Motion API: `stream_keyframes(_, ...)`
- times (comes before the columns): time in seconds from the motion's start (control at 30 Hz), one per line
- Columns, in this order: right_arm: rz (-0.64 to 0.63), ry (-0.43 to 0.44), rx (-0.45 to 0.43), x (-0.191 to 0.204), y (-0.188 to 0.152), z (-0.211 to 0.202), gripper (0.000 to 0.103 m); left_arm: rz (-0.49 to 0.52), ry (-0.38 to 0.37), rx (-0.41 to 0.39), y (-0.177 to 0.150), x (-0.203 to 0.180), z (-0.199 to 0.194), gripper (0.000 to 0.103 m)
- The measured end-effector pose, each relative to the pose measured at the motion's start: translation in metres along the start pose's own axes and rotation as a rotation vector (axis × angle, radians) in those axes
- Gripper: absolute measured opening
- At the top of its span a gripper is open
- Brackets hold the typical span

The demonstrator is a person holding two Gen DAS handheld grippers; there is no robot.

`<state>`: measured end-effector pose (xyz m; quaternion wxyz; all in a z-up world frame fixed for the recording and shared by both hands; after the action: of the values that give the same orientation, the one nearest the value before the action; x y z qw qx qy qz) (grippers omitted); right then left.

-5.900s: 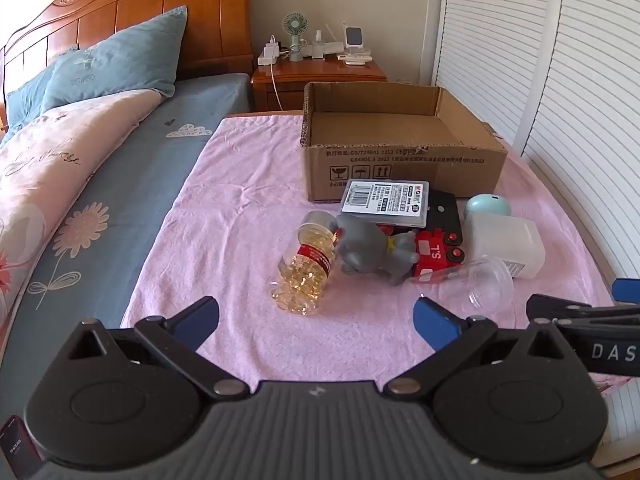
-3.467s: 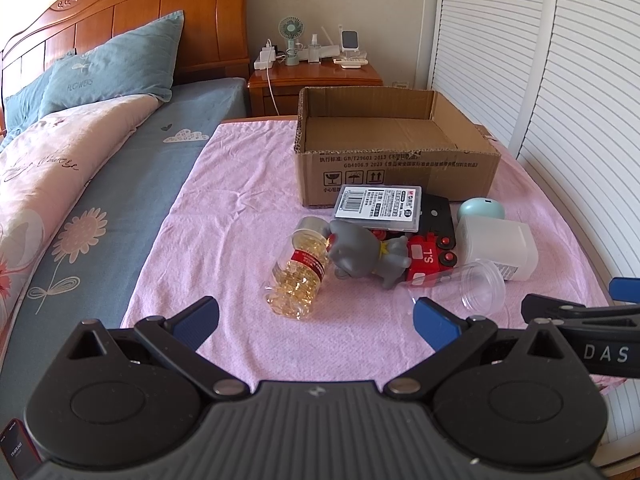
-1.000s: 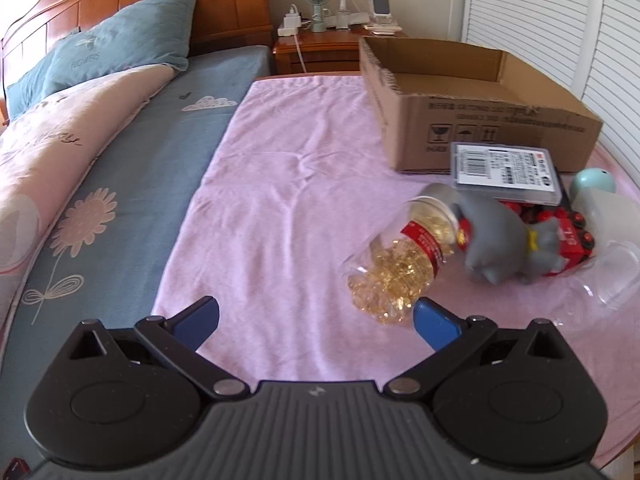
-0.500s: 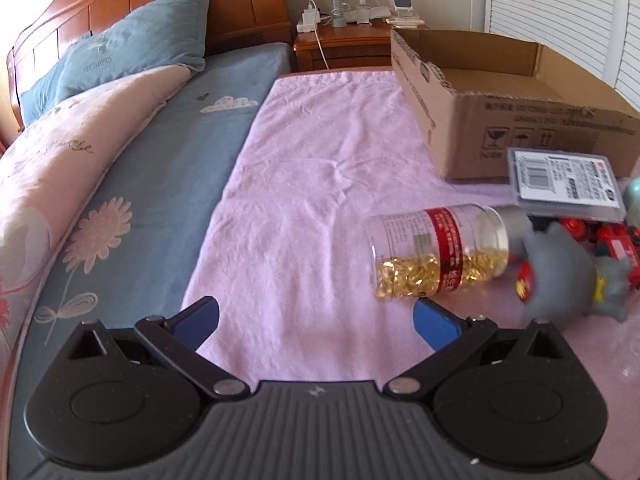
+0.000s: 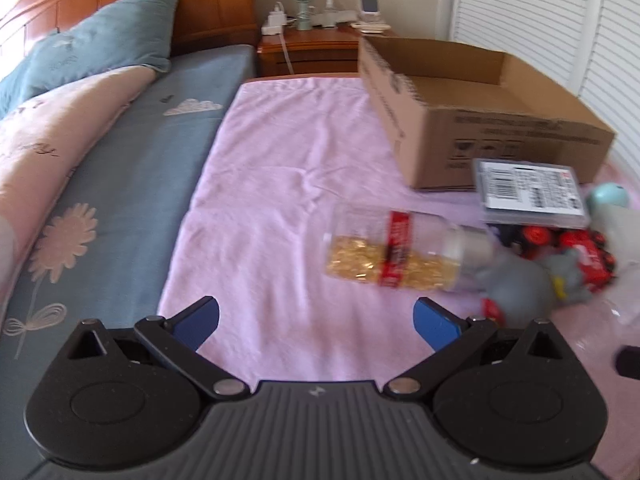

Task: Organize rigid objects
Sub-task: 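Move the left tool to the capsule bottle and close on it, then lift the capsule bottle with the left tool while the right tool grasps the clear cup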

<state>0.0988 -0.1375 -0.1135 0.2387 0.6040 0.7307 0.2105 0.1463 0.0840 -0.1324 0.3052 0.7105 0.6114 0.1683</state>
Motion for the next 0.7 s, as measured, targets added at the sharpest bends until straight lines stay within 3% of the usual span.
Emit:
stream_keyframes(0.37, 0.020, 0.011, 0.022, -0.004, -0.004, 0.009, 0.103, 0.090, -0.082, -0.073, 0.017, -0.042, -0.024, 0.102)
stream_keyframes(0.5, 0.013, 0.012, 0.022, -0.002, -0.005, 0.010, 0.103, 0.121, -0.052, -0.091, 0.033, -0.049, -0.009, 0.103)
stream_keyframes(0.7, 0.025, 0.016, 0.021, -0.005, -0.003, 0.010, 0.103, 0.142, -0.036, -0.044, 0.041, -0.042, 0.018, 0.103)
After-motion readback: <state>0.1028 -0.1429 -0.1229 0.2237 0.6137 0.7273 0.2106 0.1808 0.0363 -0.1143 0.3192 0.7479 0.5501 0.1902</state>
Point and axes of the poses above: each gripper's, at about its wrist camera, not at the fingertips, and z roughly the way its jaws point, x to its left, y to its top, the point moved 8 cm from there along z, roughly the way its jaws point, and after that the axes turned 11 degrees about -y, right-handed, at the moved point
